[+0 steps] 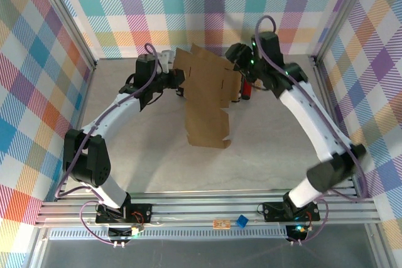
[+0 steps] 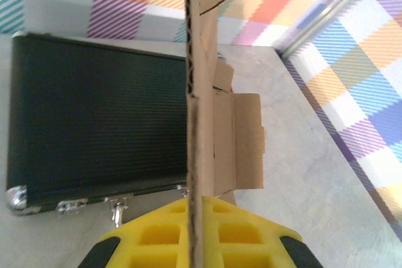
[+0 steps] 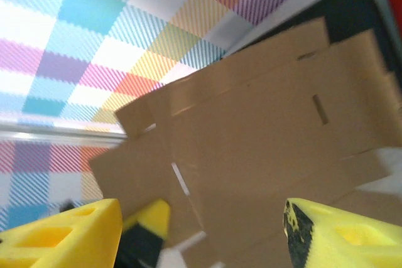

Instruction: Fold the paper box

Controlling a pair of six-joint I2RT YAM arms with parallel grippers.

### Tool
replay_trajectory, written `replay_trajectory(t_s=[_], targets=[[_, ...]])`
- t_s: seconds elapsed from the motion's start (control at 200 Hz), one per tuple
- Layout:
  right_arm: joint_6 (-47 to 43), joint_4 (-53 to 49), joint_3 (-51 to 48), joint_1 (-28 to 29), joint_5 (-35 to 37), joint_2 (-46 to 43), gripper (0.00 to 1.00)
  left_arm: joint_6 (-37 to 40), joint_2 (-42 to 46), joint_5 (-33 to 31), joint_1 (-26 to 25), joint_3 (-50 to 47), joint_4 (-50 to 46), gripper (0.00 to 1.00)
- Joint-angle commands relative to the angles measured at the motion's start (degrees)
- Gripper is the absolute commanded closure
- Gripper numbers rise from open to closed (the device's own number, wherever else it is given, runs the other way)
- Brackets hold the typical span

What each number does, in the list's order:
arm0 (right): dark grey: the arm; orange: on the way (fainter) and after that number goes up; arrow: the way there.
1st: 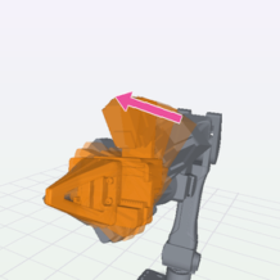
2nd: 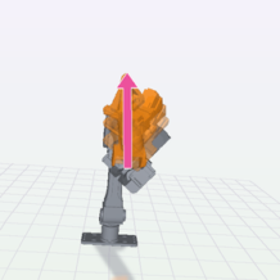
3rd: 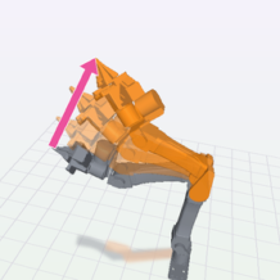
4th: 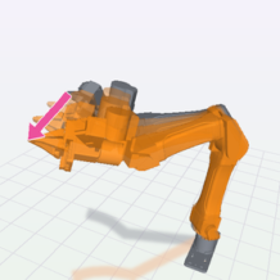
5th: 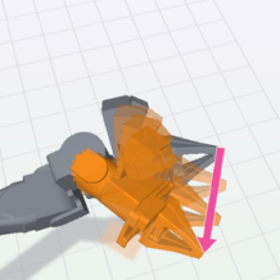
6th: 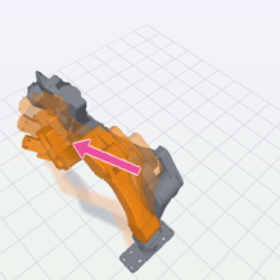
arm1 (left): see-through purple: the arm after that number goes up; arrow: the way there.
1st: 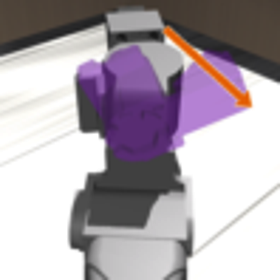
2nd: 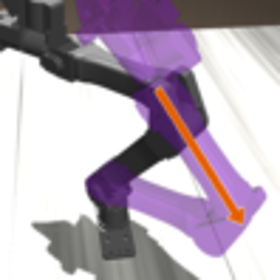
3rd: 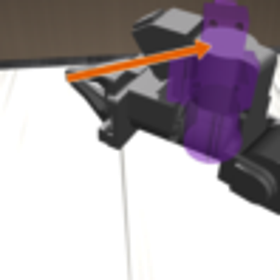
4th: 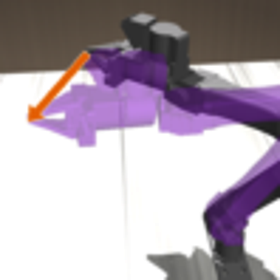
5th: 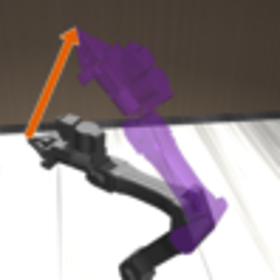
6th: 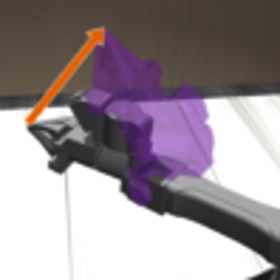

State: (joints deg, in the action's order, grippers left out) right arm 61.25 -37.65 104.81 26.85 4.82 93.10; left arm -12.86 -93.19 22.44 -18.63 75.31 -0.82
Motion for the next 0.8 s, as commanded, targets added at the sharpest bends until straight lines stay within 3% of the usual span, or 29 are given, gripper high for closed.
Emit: replay_trajectory(t_s=[0.0, 0.24, 0.52, 0.795], targets=[[19.46, -4.81, 8.76, -2.43, -9.62, 5.98, 0.32, 7.58, 4.15, 3.08, -1.41, -1.52, 6.0, 1.0], [35.79, -3.25, 14.43, -6.91, -19.87, 16.35, 0.31, 16.18, 6.48, 0.52, -3.98, -3.69, 3.92, 1.0], [39.55, 0.35, 15.71, -10.26, -27.22, 22.26, 0.31, 20.13, 6.99, -0.16, -4.68, -3.68, 1.94, 1.0], [42.75, 7.07, 13.35, -11.88, -34.55, 25.79, 0.4, 20.93, 6.09, -0.29, -4.75, -3.44, 2.29, 1.0]])
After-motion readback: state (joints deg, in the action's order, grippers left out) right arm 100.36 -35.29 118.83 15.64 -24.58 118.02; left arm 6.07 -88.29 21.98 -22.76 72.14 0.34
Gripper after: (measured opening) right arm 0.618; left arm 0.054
